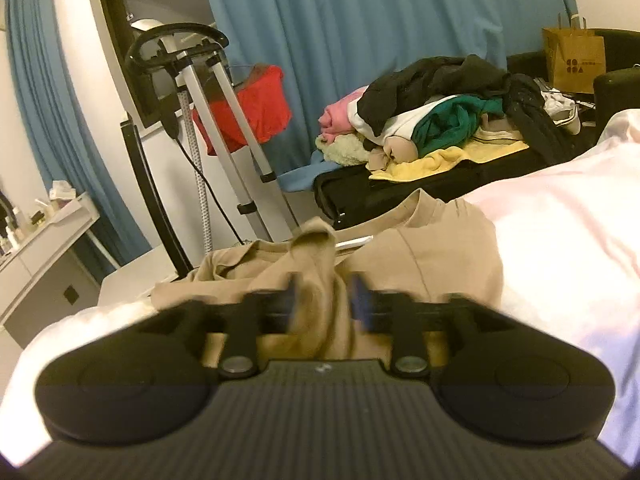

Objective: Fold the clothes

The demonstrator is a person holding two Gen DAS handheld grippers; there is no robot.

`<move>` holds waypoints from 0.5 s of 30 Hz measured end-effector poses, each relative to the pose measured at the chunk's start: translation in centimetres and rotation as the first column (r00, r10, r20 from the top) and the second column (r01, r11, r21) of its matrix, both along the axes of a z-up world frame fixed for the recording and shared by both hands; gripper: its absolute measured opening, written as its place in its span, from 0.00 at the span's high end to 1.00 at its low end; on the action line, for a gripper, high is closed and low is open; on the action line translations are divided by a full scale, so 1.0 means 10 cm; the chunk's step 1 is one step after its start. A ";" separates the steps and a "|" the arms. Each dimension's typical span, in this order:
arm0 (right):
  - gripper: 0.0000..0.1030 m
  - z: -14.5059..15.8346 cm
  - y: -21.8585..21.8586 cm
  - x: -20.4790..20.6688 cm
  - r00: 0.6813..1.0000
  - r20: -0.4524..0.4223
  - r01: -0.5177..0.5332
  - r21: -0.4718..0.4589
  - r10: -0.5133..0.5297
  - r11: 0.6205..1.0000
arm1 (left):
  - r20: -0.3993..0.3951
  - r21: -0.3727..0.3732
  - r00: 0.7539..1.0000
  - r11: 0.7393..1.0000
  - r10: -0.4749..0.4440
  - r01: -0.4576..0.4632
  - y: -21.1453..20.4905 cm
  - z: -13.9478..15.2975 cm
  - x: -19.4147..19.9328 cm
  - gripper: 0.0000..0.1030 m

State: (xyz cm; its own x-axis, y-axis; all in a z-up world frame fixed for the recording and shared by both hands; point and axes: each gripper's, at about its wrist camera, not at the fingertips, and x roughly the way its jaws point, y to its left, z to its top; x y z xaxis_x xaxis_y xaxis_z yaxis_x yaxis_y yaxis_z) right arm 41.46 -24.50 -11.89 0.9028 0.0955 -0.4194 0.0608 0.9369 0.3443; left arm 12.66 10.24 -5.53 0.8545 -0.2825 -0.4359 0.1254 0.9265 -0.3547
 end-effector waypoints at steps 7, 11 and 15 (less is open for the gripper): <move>0.22 0.50 -0.04 -0.98 0.995 0.091 -0.037 -0.012 0.038 0.999 | -0.004 0.055 0.998 0.996 -0.067 0.067 -0.19 0.01 -0.16 0.00; 0.22 0.67 -0.03 -1.87 0.992 0.112 -0.064 -0.005 0.065 0.998 | -0.023 0.060 0.996 0.994 -0.090 0.091 -0.16 0.09 -0.36 0.00; 0.22 0.77 0.11 -2.79 0.990 0.109 -0.087 -0.009 0.088 0.996 | -0.118 0.006 0.987 0.994 -0.105 0.107 -0.07 0.09 -0.47 0.00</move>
State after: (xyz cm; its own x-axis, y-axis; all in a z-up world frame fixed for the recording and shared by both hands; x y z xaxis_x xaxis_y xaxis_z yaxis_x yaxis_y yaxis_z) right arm 13.60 -23.38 -4.19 0.9313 0.1746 -0.3198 -0.0592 0.9385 0.3401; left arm 7.99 9.52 -4.63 0.7625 -0.3625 -0.5359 0.1811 0.9147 -0.3612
